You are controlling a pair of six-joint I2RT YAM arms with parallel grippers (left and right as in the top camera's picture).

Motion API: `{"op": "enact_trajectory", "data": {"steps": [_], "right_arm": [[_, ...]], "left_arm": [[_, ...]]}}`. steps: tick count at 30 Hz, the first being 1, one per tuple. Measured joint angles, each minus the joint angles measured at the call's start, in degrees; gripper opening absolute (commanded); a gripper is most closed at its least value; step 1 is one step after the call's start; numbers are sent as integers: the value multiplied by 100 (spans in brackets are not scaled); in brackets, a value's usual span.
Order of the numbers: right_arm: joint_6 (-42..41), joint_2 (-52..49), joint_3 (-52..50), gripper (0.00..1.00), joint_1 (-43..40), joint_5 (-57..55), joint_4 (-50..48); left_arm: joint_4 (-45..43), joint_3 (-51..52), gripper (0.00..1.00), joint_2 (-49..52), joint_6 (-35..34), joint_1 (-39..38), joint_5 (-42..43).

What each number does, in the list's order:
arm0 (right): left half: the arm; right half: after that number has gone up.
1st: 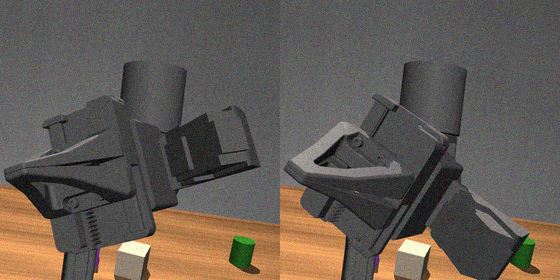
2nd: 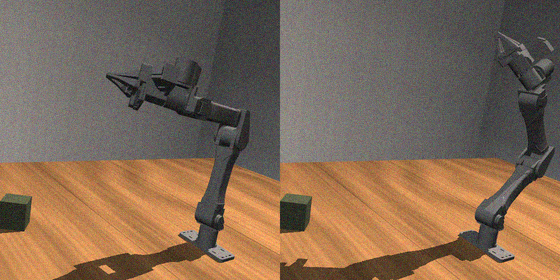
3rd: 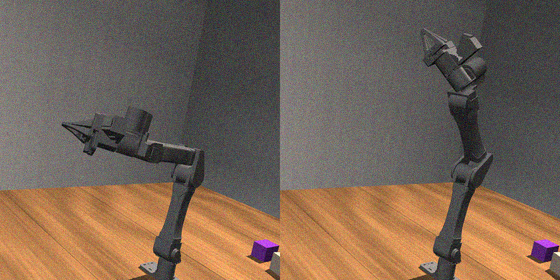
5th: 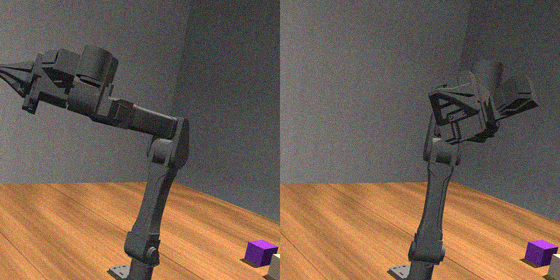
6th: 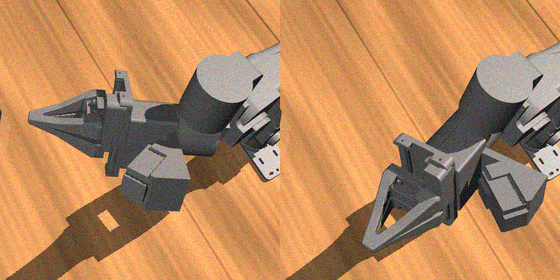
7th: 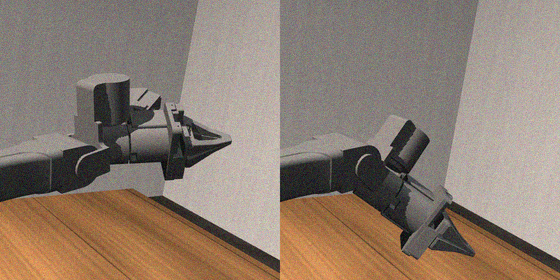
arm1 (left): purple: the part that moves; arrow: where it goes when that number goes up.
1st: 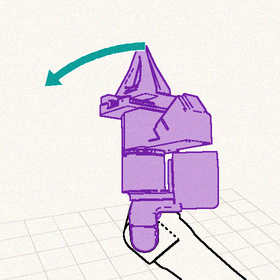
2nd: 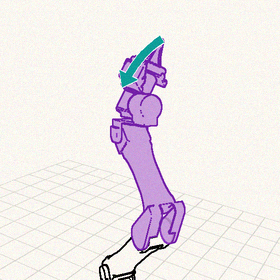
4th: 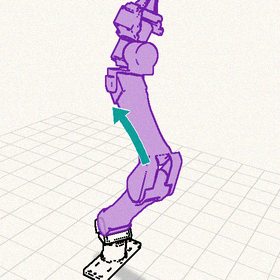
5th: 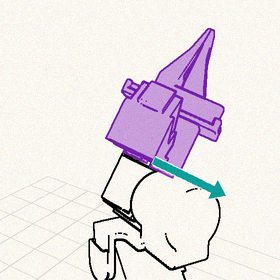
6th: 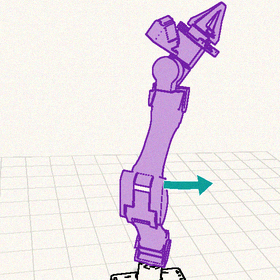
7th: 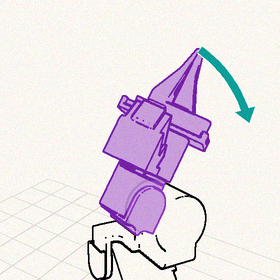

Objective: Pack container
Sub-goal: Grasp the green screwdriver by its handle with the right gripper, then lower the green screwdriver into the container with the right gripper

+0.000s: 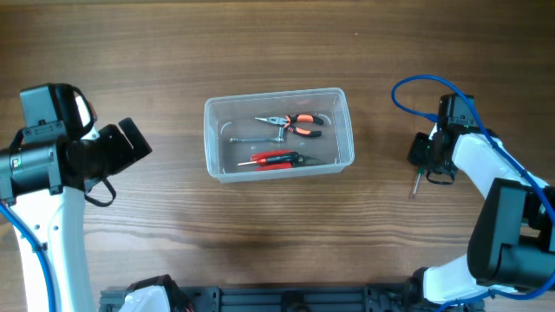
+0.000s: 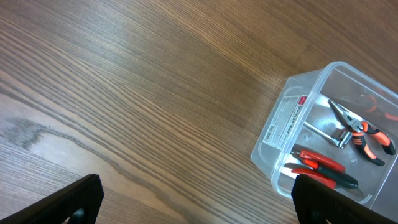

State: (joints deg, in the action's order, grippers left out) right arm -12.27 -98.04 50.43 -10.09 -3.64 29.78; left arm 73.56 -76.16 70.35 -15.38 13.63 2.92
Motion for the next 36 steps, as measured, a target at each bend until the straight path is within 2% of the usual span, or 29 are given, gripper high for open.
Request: {"op": "enact_trajectory", "data": {"steps": [8, 13, 17, 21, 24, 30, 36], "right_arm": [[203, 0, 31, 4, 0, 299, -83], [866, -13, 584, 4, 61, 1102, 592], [1473, 31, 1569, 4, 417, 1467, 1394], [2306, 260, 2601, 4, 1191, 1626, 2081], [3248, 404, 3150, 5, 2020, 1792, 2485], [4983, 428, 3252, 4, 3670, 2035, 2455], [5866, 175, 3254, 6, 4494, 2120, 1939]], "left_arm": [[0, 0, 100, 0, -2, 0, 0], [0, 0, 100, 0, -2, 0, 0], [-2, 0, 100, 0, -2, 0, 0], [-33, 0, 100, 0, -2, 0, 0], [-44, 0, 100, 0, 0, 0, 0], [-44, 0, 100, 0, -2, 0, 0], [-44, 0, 100, 0, -2, 0, 0]]}}
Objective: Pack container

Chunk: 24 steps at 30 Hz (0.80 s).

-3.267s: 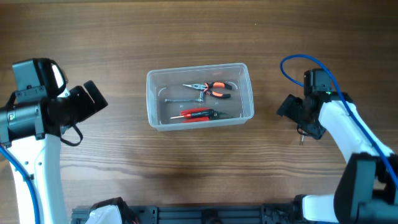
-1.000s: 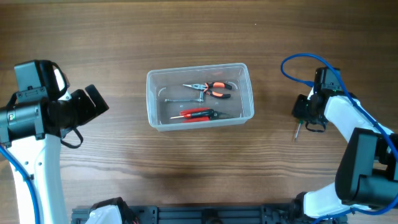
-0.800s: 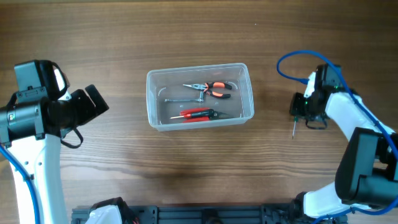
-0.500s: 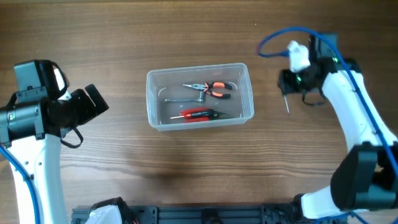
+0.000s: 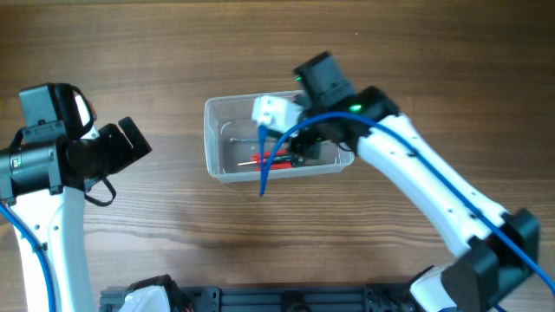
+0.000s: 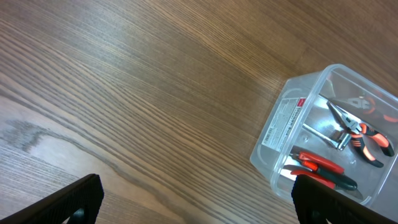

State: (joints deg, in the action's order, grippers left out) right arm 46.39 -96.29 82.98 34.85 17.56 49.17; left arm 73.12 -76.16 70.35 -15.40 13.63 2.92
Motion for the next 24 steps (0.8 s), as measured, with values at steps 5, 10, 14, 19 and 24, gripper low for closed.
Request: {"op": "enact_trajectory", "data": {"steps": [5, 10, 14, 19, 24], "right_arm": [[282, -695, 0, 6, 254, 212, -356], [348, -1217, -2, 6, 275, 531, -616], [376, -1541, -2, 7, 284, 763, -868], [391, -1945, -2, 26, 284, 896, -964], [354, -2090, -2, 49, 284, 892, -1025]], "left_arm": [[0, 0, 100, 0, 0, 0, 0], [0, 0, 100, 0, 0, 0, 0], [0, 0, 100, 0, 0, 0, 0], [-2, 0, 100, 0, 0, 0, 0], [0, 0, 100, 0, 0, 0, 0]]}}
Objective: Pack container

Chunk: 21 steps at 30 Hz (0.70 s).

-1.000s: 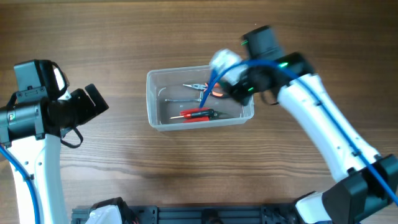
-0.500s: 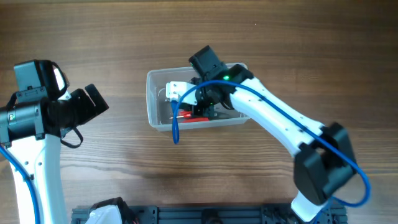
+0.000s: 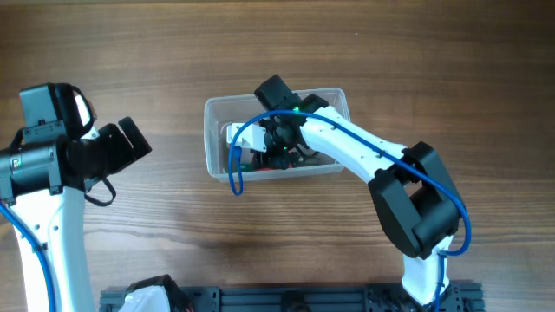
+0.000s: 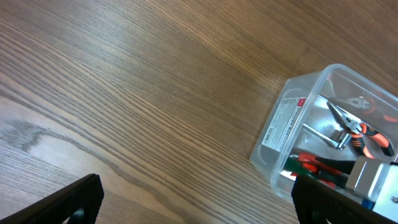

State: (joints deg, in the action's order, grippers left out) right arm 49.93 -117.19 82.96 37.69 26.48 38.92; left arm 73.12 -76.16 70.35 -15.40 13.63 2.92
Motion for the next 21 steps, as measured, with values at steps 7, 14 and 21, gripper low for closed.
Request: {"op": "enact_trajectory", "data": {"steps": [7, 14, 21], "right_arm": [[-354, 2, 2, 63, -2, -146, -66], [-1945, 518, 251, 100, -98, -833, -118], [-3663, 1954, 815, 100, -1445, -1869, -225]], "left_arm": [[0, 0, 100, 0, 0, 0, 0], [-39, 0, 100, 0, 2, 0, 0], [-564, 0, 100, 0, 175, -61, -2]]}}
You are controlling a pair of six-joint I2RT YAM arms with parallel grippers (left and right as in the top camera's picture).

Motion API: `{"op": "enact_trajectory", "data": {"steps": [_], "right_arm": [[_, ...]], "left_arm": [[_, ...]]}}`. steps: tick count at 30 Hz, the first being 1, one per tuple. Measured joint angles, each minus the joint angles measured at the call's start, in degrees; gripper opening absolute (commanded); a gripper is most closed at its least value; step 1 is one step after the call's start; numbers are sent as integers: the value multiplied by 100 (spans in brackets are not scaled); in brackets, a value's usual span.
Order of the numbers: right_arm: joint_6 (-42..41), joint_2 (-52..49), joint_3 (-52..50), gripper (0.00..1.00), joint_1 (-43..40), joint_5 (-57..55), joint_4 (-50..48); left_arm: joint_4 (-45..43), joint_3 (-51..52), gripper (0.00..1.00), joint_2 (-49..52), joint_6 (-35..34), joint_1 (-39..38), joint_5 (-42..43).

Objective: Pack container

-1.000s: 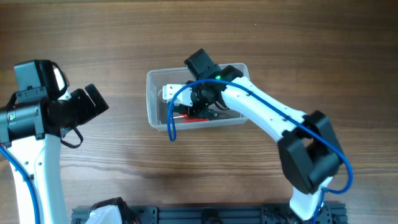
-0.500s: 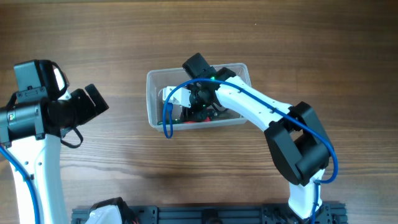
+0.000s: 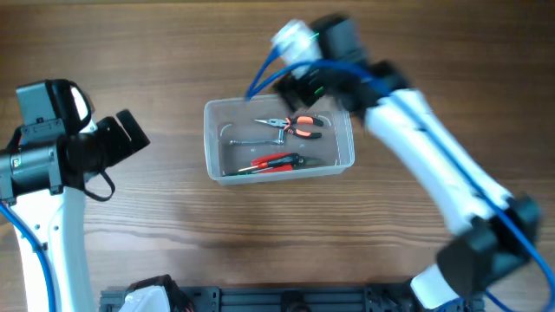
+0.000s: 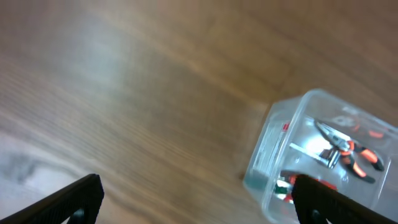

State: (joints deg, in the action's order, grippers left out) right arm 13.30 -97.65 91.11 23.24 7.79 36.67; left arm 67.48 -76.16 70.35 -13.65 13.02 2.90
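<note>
The clear plastic container [image 3: 213, 139] stands mid-table, and its near corner shows at the right in the left wrist view [image 4: 267, 155]. Inside lie orange-handled pliers [image 3: 295, 126], a metal wrench [image 3: 251, 139], a red-handled tool [image 3: 273, 159] and a thin green-tinted tool [image 3: 251, 170]. My left gripper [image 3: 130, 134] hovers open left of the container, its fingers [image 4: 74, 199] wide apart over bare wood. My right gripper [image 3: 299, 82] is a blur above the container's far rim, and its jaws cannot be made out.
The right arm [image 3: 434, 165] stretches from the lower right corner across the table to the container's far side, with its blue cable [image 3: 269, 61] looping over the rim. Wooden table [image 3: 260, 251] lies all around.
The right gripper has come up out of the container and is now above its far rim. A green-tinted tool lies beside the red one. The left wrist view has shifted and blurred.
The right gripper was first at the far right of the table, by a small screwdriver. It was then over the container, then low inside it among the tools. Now it is above the far rim. The left arm stayed still until now.
</note>
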Motion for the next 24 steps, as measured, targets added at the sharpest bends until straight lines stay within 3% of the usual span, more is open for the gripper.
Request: {"op": "enact_trajectory", "data": {"steps": [5, 14, 20, 24], "right_arm": [[-319, 435, 55, 100, -1443, -317, -63], [-175, 407, 48, 100, -2778, -551, 107], [-299, 664, -227, 100, -3226, -551, 251], [-299, 1497, -911, 100, -3224, -549, 13]], "left_arm": [[-798, 0, 100, 0, 428, -439, 0], [-2260, 0, 100, 0, 1209, -1287, 2], [-2116, 0, 100, -13, 1567, -1467, -271], [-1821, 2, 100, -197, 1661, -2000, -914]]}}
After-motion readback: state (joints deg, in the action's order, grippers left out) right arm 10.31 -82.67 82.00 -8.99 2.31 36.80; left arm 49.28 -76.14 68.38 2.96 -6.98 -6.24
